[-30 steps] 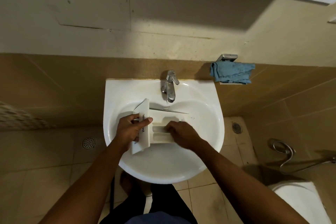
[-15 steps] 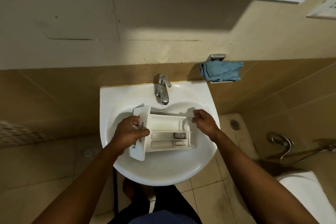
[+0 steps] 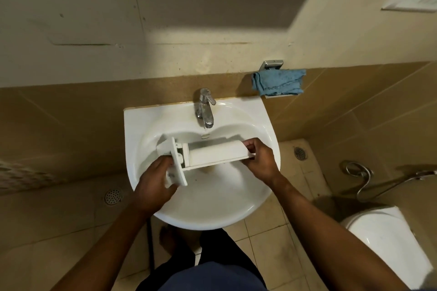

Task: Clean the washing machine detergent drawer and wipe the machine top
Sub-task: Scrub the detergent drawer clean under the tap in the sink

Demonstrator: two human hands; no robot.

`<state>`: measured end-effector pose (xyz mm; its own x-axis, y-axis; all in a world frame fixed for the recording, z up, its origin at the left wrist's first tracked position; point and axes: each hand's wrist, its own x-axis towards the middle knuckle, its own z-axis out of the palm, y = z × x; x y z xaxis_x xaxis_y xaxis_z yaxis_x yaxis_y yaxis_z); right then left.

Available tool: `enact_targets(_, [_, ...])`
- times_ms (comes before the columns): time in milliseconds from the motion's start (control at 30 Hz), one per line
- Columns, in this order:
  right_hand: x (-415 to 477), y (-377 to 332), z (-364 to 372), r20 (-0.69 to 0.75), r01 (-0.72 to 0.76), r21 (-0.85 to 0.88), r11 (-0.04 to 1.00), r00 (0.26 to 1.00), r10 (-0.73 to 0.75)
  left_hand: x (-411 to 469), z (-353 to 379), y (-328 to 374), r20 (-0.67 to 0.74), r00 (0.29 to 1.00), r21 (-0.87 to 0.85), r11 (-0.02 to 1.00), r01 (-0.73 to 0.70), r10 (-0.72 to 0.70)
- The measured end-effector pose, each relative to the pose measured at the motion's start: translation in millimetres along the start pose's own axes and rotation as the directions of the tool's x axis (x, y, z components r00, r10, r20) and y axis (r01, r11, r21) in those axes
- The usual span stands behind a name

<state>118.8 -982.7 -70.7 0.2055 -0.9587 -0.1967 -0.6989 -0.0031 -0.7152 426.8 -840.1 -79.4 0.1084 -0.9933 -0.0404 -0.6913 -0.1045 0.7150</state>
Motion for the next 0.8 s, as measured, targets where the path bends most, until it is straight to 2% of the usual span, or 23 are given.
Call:
enact_targets(100, [-7.7, 3.3, 7.8, -0.027, 0.033, -0.048, 0.998, 0.999, -0.035, -9.0, 5.8, -11.7, -0.057, 0.986, 0.208, 0.968, -0.142, 0.157])
enact_targets(233, [-16.1, 4.0, 16.6, -0.094, 0.062, -0.092, 0.994, 0.993, -0.071, -15.4, 6.0, -13.5, -0.121, 0.914, 0.37, 0.872, -0.319, 0.386])
enact_targets(333, [-18.9, 2.1, 19.4, -0.122, 0.073, -0.076, 0.994, 0.989, -0.082, -15.1, 5.7, -14.8, -0.11, 0.898, 0.436, 0.832, -0.341, 0.426])
enact_targets(400, [-19.2, 2.1, 19.7, -0.125, 0.074, -0.064, 0.995, 0.989, -0.081, -13.5, 3.0, -13.8, -0.099, 0.912, 0.415, 0.849, -0.325, 0.398])
enact_targets(500, [-16.5, 0.7, 11.3, -0.131, 0.066, 0.0, 0.998, 0.989, -0.065, -10.6, -2.9, -8.3, -0.043, 0.945, 0.278, 0.912, -0.301, 0.325])
enact_targets(600, [-6.2, -3.9, -2.8, -0.116, 0.017, 0.133, 0.991, 0.993, -0.002, -6.0, -9.7, 4.1, -0.098, 0.985, 0.049, 0.989, -0.141, 0.146])
enact_targets(667, [6.2, -8.1, -8.4, -0.055, -0.058, 0.178, 0.982, 0.996, 0.068, 5.1, -13.8, 16.7, -0.123, 0.992, -0.105, 0.993, -0.049, 0.036])
enact_targets(733, [20.3, -14.7, -9.0, 0.07, -0.2, 0.207, 0.958, 0.979, 0.189, 17.2, -17.7, 27.4, -0.131, 0.991, -0.161, 0.987, 0.005, -0.027])
enact_targets(800, [34.2, -21.4, -7.3, 0.14, -0.249, 0.101, 0.963, 0.962, 0.234, 27.0, -20.0, 34.2, -0.11, 0.99, -0.152, 0.986, 0.066, -0.083])
